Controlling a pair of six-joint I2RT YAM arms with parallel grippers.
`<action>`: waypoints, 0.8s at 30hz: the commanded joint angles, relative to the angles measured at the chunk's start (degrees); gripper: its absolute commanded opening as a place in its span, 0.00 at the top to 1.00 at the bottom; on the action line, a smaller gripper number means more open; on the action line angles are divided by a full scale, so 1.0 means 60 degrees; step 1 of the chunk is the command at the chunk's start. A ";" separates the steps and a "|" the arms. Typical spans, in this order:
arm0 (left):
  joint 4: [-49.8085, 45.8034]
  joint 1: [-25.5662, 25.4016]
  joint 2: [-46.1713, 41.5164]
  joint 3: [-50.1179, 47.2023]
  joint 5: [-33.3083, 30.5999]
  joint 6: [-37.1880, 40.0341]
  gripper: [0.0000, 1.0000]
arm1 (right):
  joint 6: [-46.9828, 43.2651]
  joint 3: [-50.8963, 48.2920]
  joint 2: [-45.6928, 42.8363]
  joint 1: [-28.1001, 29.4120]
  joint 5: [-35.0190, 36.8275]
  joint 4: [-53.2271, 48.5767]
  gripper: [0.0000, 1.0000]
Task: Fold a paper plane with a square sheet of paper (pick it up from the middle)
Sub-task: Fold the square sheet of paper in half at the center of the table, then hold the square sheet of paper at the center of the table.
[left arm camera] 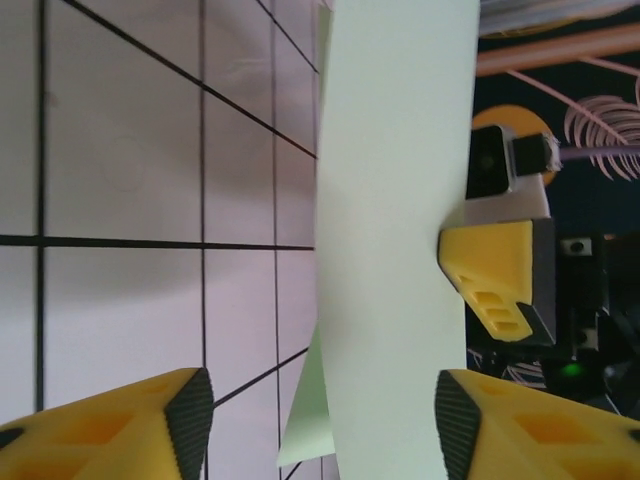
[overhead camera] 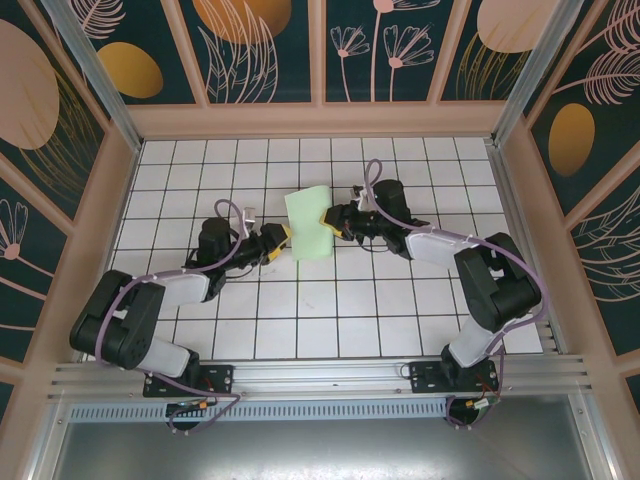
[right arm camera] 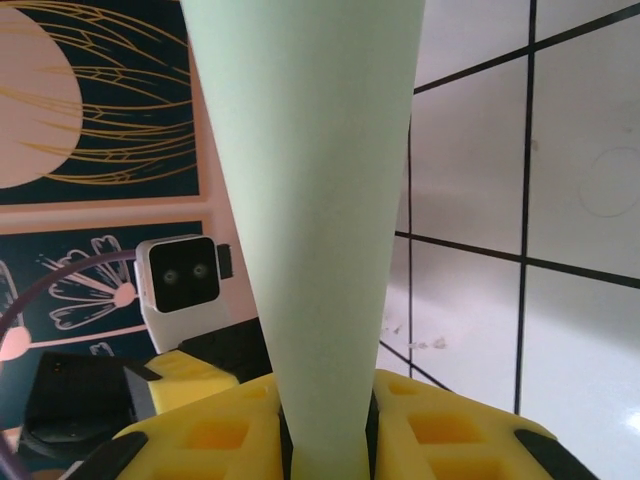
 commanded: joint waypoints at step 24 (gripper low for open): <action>0.3183 -0.0131 0.1056 0.0053 -0.0066 -0.0899 1.00 | -0.0882 0.0300 0.0498 0.0393 0.0873 -0.1869 0.61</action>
